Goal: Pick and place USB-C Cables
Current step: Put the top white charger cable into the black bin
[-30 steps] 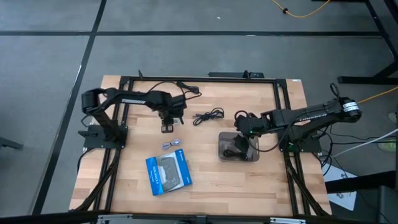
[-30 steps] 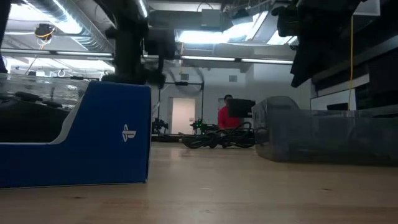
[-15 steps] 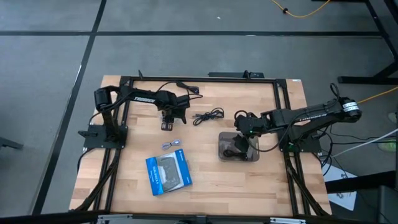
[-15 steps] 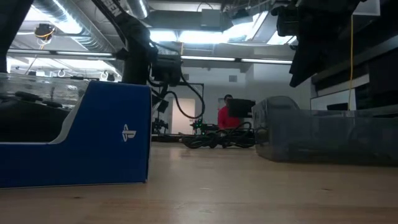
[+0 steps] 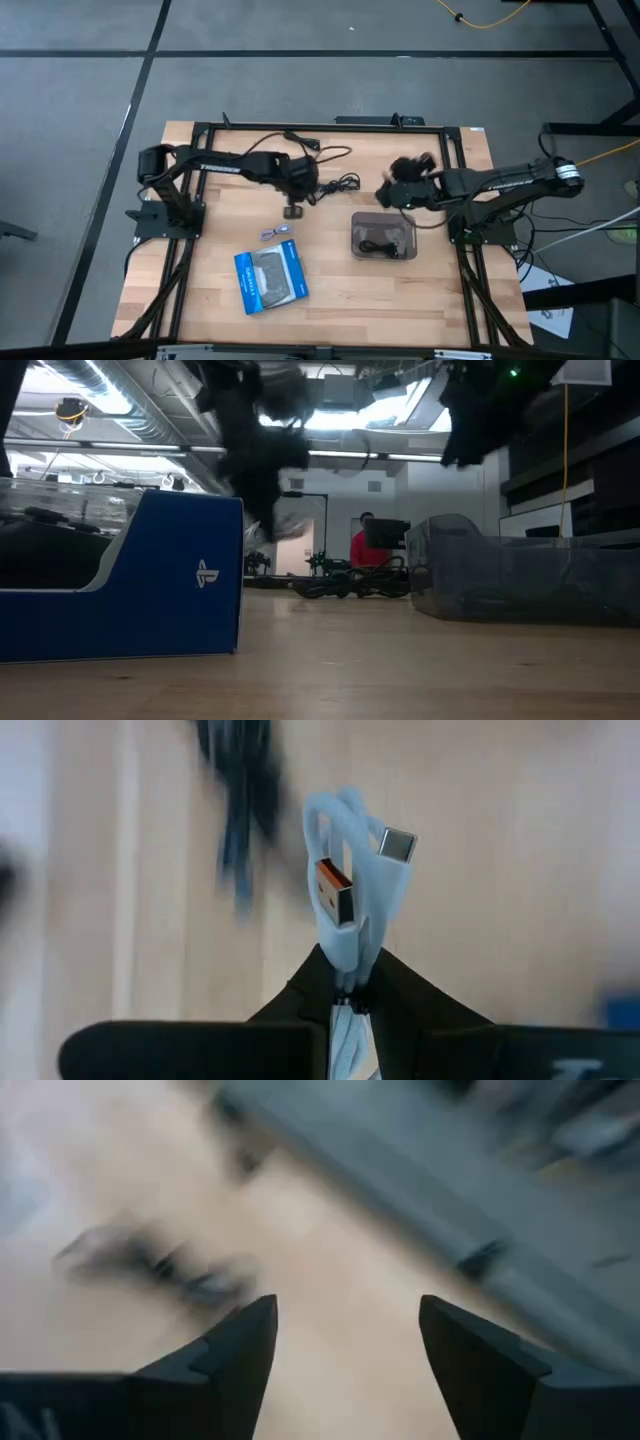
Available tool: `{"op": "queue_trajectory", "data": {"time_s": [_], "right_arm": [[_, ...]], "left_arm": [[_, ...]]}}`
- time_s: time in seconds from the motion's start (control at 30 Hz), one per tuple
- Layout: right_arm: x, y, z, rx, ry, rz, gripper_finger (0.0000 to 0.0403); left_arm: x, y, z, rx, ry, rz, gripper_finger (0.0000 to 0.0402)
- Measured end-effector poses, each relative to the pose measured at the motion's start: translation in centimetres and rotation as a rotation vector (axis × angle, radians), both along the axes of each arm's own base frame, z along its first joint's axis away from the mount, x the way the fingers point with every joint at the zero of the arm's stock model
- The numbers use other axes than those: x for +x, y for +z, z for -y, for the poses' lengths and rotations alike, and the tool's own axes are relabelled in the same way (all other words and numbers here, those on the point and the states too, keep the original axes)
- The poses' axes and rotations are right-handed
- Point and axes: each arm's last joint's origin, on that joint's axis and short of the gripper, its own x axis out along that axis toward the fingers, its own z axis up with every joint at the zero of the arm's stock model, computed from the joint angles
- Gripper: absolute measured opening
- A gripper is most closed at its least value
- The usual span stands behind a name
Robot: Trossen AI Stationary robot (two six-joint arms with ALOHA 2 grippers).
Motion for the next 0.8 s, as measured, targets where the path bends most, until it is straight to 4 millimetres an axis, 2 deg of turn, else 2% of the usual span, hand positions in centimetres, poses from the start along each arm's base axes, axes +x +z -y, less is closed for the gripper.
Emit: {"op": "queue_trajectory", "data": {"time_s": [0.1,0.33,0.4,0.53,0.6,0.73,0.8], "right_arm": [[-0.7,3.0,0.4,-0.154,-0.076,0.066,0.0244],[-2.7,9.4,0.7,-0.213,-0.047,0.184,0.0243],[-3.6,10.8,0.8,-0.218,-0.041,0.218,0.0243],[-5.1,12.9,0.9,-0.205,-0.035,0.286,0.0243],[-5.6,13.5,1.0,-0.188,-0.021,0.314,0.0243],[-6.2,13.7,1.0,-0.162,0.007,0.321,0.0243],[-6.2,13.6,1.1,-0.155,0.018,0.307,0.0243]], "left_arm": [[2.3,2.8,2.2,-0.015,-0.044,0.194,0.003],[8.8,5.0,6.2,-0.005,-0.159,0.429,0.003],[10.7,4.4,6.9,-0.011,-0.18,0.433,0.003],[13.8,1.8,7.3,-0.11,-0.251,0.375,0.003],[14.6,1.2,7.5,-0.155,-0.281,0.346,0.0035],[15.3,-0.1,7.3,-0.178,-0.293,0.282,0.0091],[15.4,0.0,7.1,-0.156,-0.302,0.297,0.0116]]}}
